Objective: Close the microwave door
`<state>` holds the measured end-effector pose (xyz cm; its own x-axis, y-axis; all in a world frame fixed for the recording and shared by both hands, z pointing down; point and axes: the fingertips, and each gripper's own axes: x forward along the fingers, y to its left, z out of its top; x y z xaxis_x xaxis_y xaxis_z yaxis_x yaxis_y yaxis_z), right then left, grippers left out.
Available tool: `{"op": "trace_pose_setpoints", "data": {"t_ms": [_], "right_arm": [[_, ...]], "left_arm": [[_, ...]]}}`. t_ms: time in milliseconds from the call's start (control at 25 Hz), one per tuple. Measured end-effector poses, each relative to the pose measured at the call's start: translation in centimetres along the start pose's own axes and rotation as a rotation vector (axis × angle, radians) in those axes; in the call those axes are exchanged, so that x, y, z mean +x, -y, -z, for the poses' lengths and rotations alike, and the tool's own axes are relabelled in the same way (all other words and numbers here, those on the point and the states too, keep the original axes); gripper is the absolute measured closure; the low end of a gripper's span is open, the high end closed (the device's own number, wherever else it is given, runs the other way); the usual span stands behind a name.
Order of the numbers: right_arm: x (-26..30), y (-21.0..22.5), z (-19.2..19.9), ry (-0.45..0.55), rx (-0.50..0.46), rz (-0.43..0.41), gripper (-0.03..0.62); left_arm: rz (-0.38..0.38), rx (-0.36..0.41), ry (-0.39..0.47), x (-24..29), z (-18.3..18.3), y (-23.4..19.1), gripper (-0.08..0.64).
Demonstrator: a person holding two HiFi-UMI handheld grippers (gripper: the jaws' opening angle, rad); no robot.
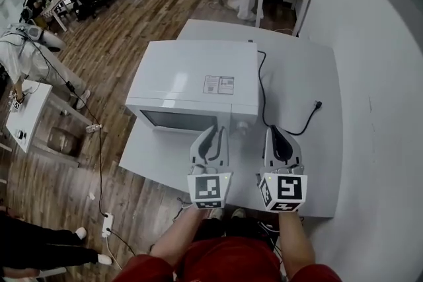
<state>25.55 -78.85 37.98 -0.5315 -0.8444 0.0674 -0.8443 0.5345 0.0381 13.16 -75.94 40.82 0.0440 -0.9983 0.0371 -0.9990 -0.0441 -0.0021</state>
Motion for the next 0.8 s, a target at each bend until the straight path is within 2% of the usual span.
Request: {"op": "trace_pose_setpoints", "data": {"t_ms": [120,320,560,800], "right_arm": [[-0.2,0.1,-2.1,0.043,0.023,-0.007,0.565],[-0.3,-0.6,-5.8,0.116,0.010,-0.025,0.565],[-0.3,-2.0,-9.0,0.168,-0.025,-0.056,0.565],[-0.4,-2.4,-10.1,0.187,-0.038,-0.060,0.565]], "left_arm": [[0.015,-0.012,0.028,-0.6,-3.0,-0.5,0.516],[0.059,0.033,0.047,-0.6,-6.0,-0.7,0.534],[0.050,0.051,0.092,-1.0,-9.1,-0.6,0.534],[0.038,0.054,0.114,-1.2,-10.6,-0.8,0.534]]}}
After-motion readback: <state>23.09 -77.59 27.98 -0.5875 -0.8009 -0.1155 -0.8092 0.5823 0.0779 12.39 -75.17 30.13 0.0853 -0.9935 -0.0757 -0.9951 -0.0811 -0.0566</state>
